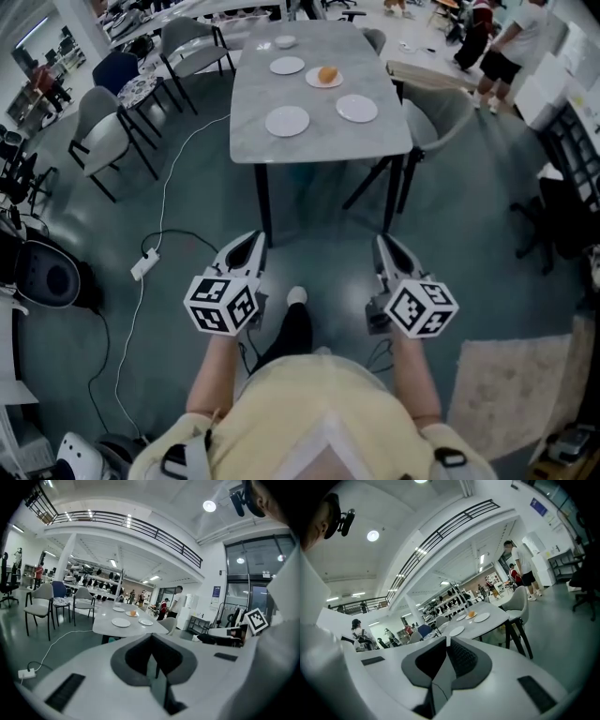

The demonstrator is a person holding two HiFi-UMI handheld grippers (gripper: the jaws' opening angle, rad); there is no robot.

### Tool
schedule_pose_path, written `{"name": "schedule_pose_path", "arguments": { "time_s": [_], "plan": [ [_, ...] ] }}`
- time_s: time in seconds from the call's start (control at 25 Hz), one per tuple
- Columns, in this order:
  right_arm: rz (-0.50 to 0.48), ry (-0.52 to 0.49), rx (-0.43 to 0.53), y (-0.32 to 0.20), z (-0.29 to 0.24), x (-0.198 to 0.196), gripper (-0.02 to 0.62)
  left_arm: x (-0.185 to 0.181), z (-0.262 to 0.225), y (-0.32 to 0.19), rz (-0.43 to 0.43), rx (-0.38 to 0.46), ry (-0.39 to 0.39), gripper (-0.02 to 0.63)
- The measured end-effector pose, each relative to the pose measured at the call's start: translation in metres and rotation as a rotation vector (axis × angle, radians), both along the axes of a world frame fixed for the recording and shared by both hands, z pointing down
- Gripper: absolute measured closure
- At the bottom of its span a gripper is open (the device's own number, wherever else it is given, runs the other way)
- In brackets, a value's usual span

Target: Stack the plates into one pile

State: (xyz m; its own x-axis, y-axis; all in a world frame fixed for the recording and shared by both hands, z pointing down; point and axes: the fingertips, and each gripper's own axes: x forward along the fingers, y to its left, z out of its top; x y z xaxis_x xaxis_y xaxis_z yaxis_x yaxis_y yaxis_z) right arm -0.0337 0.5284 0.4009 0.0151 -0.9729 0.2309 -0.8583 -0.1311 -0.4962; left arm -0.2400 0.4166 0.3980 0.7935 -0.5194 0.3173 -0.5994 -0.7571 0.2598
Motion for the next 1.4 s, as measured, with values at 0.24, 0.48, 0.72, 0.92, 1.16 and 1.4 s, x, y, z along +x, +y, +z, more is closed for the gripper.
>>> {"name": "schedule_pose_path", "arguments": {
  "time_s": [0.24, 0.48, 0.72, 0.92, 1.16, 1.4],
  "plan": [
    [0.009, -0.002, -0.062, -0.061, 0.005, 0.019, 0.588, 0.022, 0.005, -0.064, 0.024, -0.050, 0.052, 0.604],
    [0.047, -0.024, -0.119, -0.131, 0.018, 0.032, 0.514, 0.034, 0.009, -0.130, 0.050, -0.055, 0.023, 0.604],
    [0.050, -0.045, -0.150, -0.193, 0.025, 0.040, 0.480, 0.041, 0.016, -0.186, 0.061, -0.017, -0.045, 0.604],
    [0.059, -0.079, -0.167, -0.230, 0.033, 0.042, 0.449, 0.046, 0.024, -0.220, 0.104, -0.016, -0.056, 0.603],
    [0.079, -0.105, -0.199, -0.259, 0.048, 0.058, 0.444, 0.056, 0.037, -0.255, 0.119, -0.021, -0.055, 0.603],
    [0.144, -0.062, -0.220, -0.296, 0.059, 0.116, 0.445, 0.085, 0.039, -0.289, 0.093, -0.019, -0.044, 0.603]
  ]
}}
